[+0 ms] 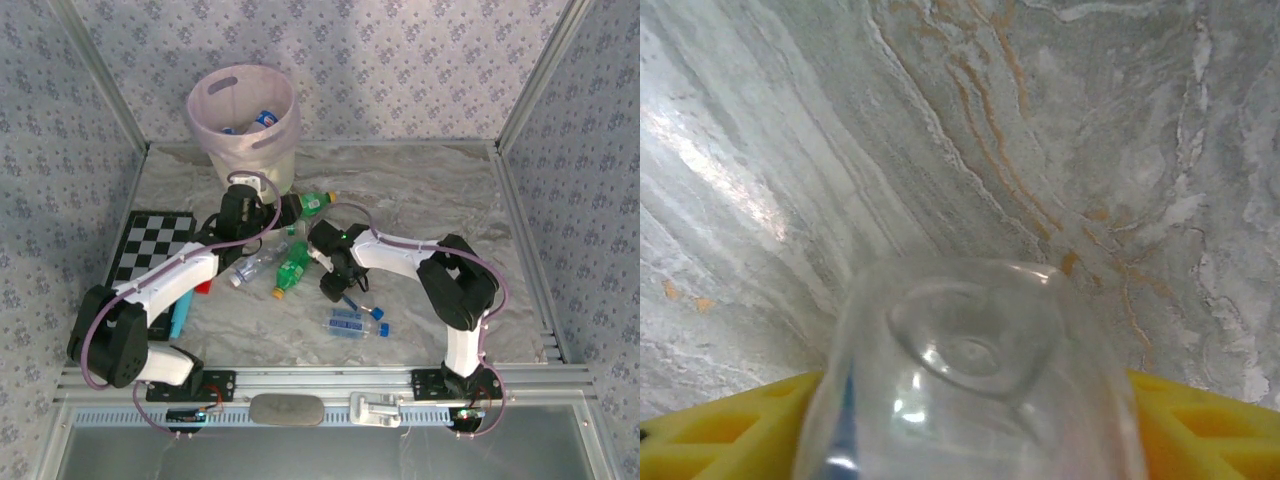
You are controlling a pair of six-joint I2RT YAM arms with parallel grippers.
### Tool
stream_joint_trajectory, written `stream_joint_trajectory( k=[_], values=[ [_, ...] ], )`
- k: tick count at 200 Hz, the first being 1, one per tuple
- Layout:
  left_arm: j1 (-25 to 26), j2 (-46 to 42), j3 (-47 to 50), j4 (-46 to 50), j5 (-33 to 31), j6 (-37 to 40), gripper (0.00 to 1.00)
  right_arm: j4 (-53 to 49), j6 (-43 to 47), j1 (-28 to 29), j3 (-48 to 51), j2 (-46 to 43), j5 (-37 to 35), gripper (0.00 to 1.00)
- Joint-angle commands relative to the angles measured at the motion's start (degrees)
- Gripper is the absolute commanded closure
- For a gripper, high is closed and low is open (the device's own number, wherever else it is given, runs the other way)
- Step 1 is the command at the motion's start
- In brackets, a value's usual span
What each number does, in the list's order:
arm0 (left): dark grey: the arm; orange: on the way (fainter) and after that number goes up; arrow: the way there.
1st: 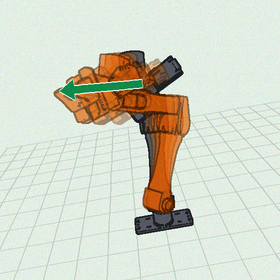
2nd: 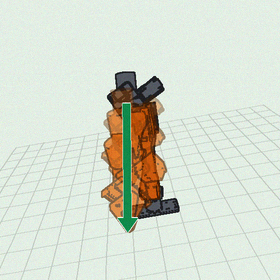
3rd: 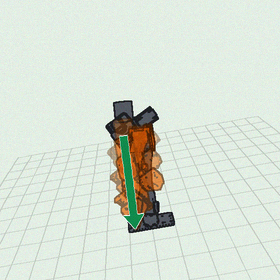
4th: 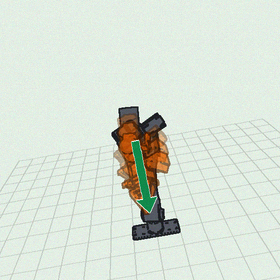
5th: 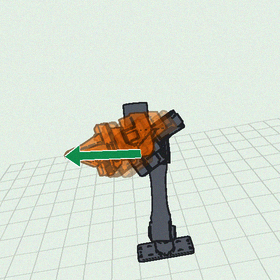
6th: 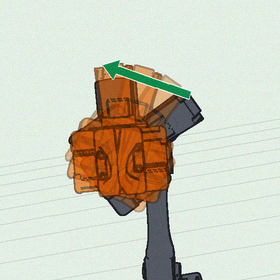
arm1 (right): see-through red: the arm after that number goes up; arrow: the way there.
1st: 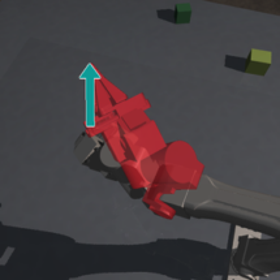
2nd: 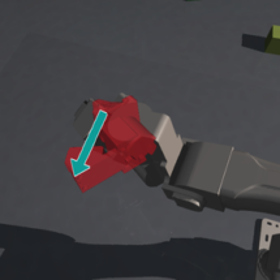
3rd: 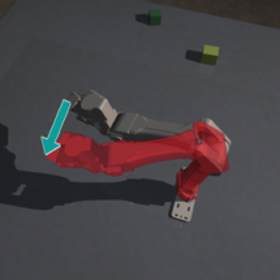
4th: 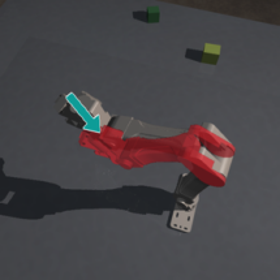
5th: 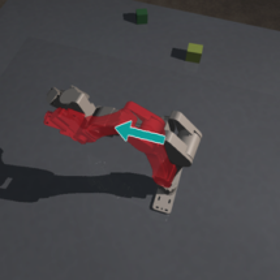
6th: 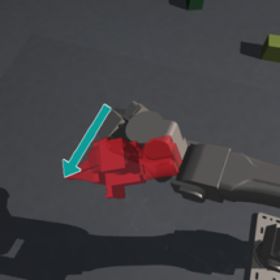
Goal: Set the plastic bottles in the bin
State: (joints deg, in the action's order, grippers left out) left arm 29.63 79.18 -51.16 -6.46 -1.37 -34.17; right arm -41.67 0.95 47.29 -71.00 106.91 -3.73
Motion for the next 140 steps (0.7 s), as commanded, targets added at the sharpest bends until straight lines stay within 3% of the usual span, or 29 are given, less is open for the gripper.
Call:
stream_joint_trajectory(
  k=[1,32,61,140],
  values=[
    [-0.3,-0.1,0.3,-1.1,-0.3,-0.6,0.0,-1.5,-0.3,0.3,-1.8,0.2,-0.4,0.37],
    [-0.3,-0.1,0.4,-1.3,-0.2,-0.9,0.0,-0.6,-0.2,0.0,-1.7,-1.3,0.8,0.45],
    [-0.2,-0.3,1.1,-2.2,-0.1,-1.1,0.0,1.4,-0.6,-1.8,-2.2,-3.7,3.0,0.46],
    [0.7,0.5,2.6,-9.6,7.6,-0.3,0.0,17.5,-10.3,-14.5,-9.5,-7.8,11.3,0.49]
  ],
)
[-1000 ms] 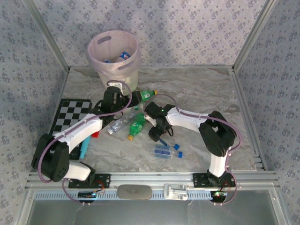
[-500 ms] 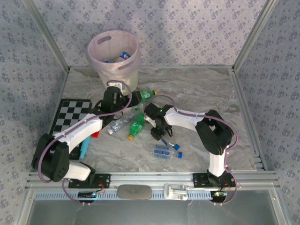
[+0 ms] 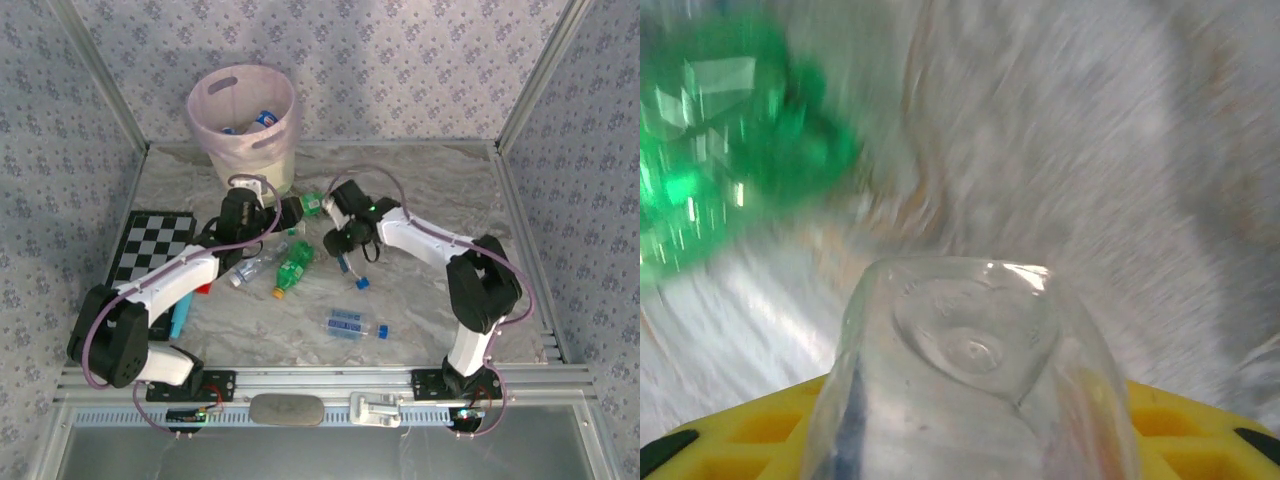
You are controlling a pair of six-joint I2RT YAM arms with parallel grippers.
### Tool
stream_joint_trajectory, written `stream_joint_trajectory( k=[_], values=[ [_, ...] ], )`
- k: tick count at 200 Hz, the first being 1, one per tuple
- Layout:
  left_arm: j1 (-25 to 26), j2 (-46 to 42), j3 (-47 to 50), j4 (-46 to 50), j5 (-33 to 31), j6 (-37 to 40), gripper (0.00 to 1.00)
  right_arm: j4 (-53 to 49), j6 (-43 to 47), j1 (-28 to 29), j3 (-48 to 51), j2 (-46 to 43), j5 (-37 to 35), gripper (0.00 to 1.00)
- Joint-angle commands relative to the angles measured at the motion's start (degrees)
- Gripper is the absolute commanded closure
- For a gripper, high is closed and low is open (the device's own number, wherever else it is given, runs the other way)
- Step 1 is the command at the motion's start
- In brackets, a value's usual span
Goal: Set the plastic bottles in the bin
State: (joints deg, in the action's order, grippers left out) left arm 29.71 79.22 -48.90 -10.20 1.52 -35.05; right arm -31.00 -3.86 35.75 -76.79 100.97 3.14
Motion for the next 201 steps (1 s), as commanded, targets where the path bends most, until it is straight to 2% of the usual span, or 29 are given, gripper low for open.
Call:
stream_joint_trajectory(
  k=[1,49,83,149,201],
  values=[
    [0.7,0.5,0.4,-6.0,5.0,0.6,0.0,7.0,-5.7,-3.1,-3.8,-1.8,4.7,0.49],
    [3.2,4.3,-0.5,-11.9,15.5,1.6,0.0,21.9,-22.5,-11.7,-2.1,-2.7,15.7,0.5],
    [5.8,8.7,-3.8,-12.6,21.6,2.5,0.0,32.2,-30.9,-14.8,2.9,-5.0,21.9,0.5],
    [7.6,15.1,-10.3,-12.1,27.4,3.0,0.0,36.1,-35.8,-15.3,7.1,-8.4,25.8,0.5],
    [7.8,17.1,-12.7,-10.3,27.6,3.8,0.0,36.2,-37.1,-14.8,8.0,-10.0,28.0,0.5]
  ],
)
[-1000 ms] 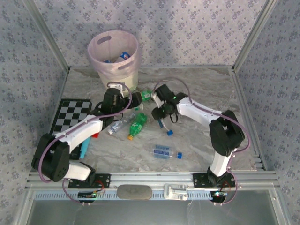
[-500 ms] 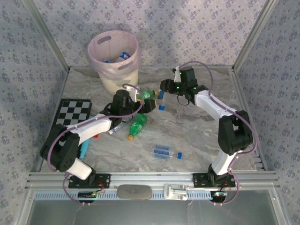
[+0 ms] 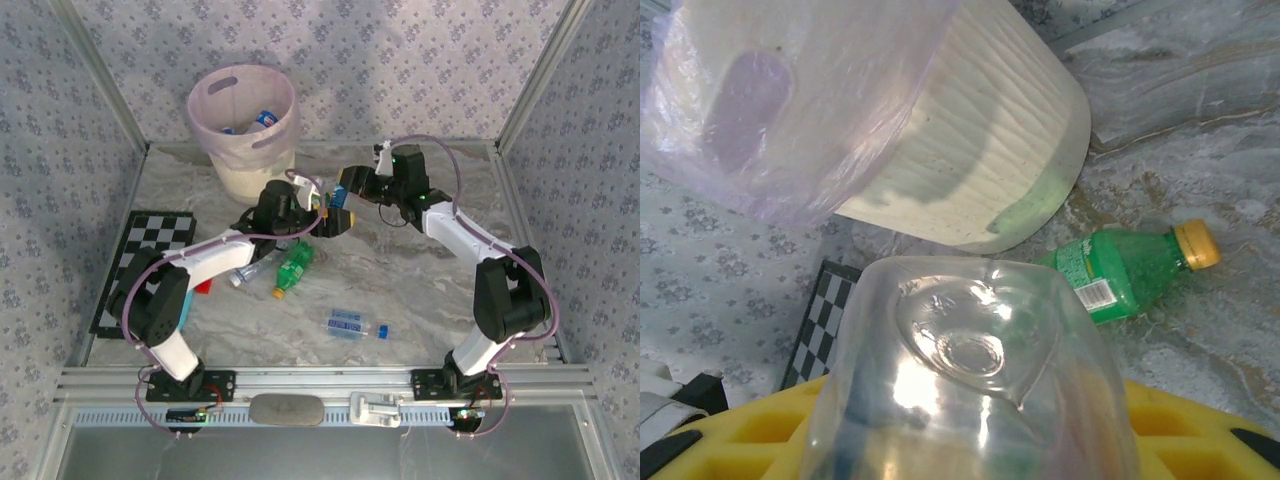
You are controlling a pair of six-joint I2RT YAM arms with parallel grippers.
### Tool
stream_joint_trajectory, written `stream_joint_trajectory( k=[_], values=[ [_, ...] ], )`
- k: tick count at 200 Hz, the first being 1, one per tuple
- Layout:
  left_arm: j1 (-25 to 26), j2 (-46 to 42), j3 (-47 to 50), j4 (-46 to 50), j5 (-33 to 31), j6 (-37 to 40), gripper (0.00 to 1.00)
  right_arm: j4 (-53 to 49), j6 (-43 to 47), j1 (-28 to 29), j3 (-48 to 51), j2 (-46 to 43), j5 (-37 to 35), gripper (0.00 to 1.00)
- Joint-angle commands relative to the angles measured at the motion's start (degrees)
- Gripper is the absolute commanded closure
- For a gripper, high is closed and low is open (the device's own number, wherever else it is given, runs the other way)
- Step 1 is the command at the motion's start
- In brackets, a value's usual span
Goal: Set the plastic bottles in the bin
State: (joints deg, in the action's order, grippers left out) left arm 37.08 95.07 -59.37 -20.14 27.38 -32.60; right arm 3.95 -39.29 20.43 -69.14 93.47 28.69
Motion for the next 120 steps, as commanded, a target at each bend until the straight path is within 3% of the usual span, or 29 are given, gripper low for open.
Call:
stream_joint_trajectory(
  k=[1,22,58,89,120],
  values=[
    [0.4,1.3,-2.2,-0.4,1.7,1.4,0.0,1.3,-1.6,0.6,0.3,-2.6,2.5,0.5],
    [0.4,2.0,-2.6,-0.2,1.5,1.3,0.01,0.3,-1.3,1.1,0.3,-3.1,2.6,0.5],
    [0.4,2.6,-3.6,0.4,1.4,1.8,0.12,0.5,-1.8,1.6,2.7,-3.4,2.8,0.5],
    [0.4,2.5,-4.0,0.9,1.1,2.3,0.22,0.4,-1.7,1.9,2.5,-3.3,2.6,0.5],
    [0.4,2.0,-3.5,1.0,0.2,2.7,0.39,-0.1,-1.4,2.0,2.3,-3.3,2.4,0.47]
  ],
)
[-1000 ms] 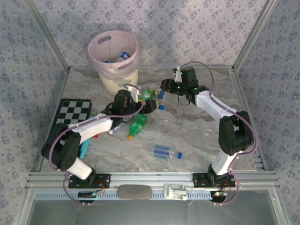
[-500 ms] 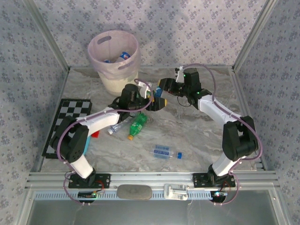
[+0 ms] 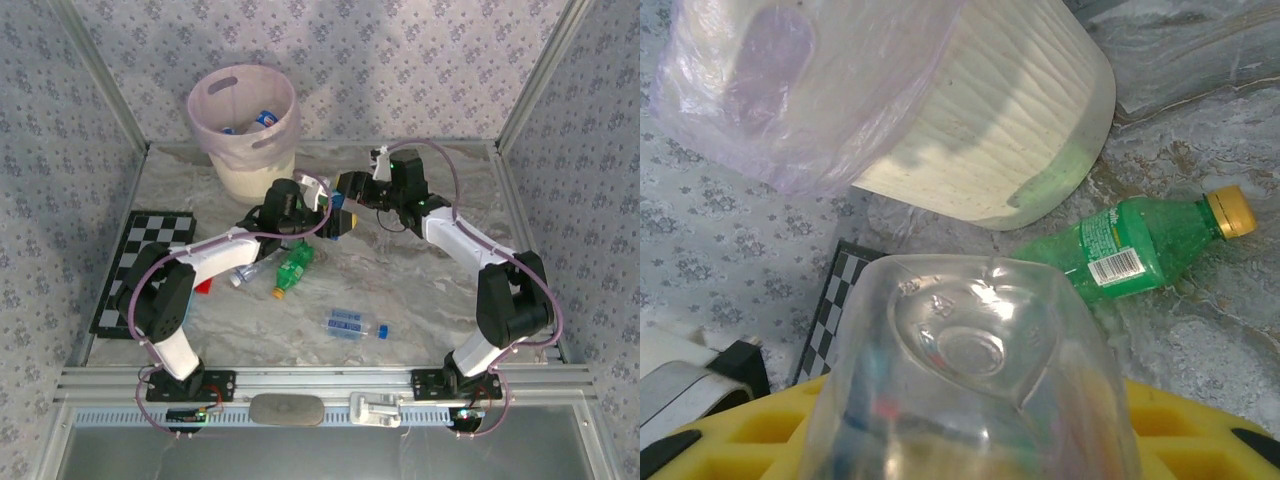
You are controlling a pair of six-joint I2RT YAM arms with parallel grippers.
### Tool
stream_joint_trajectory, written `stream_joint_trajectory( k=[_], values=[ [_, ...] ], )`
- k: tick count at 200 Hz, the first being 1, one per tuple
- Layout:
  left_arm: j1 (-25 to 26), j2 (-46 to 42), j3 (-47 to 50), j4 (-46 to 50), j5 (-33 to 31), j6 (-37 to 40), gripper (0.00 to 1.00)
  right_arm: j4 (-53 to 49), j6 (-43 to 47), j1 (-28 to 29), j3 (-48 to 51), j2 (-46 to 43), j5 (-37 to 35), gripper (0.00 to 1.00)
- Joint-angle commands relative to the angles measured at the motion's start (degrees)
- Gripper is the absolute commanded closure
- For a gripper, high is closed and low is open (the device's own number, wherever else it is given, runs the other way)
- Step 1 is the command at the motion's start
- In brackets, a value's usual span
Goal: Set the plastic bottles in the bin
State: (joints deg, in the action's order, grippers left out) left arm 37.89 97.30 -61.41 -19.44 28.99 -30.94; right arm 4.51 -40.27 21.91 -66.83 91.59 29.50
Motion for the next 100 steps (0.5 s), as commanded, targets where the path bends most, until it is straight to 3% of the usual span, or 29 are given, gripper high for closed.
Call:
stream_joint_trajectory(
  k=[1,48,100],
  values=[
    [-0.4,-0.3,-1.4,0.3,-1.4,1.0,0.4,-0.6,-0.4,0.5,0.0,-1.4,1.5,0.46],
    [-0.4,-1.7,0.2,0.9,-3.9,1.1,0.47,-1.6,0.3,-0.2,0.3,-3.2,-0.1,0.23],
    [-0.5,-4.8,2.3,4.3,-8.6,1.9,0.49,-6.0,3.8,-2.5,2.2,-9.3,-5.2,0.04]
  ],
)
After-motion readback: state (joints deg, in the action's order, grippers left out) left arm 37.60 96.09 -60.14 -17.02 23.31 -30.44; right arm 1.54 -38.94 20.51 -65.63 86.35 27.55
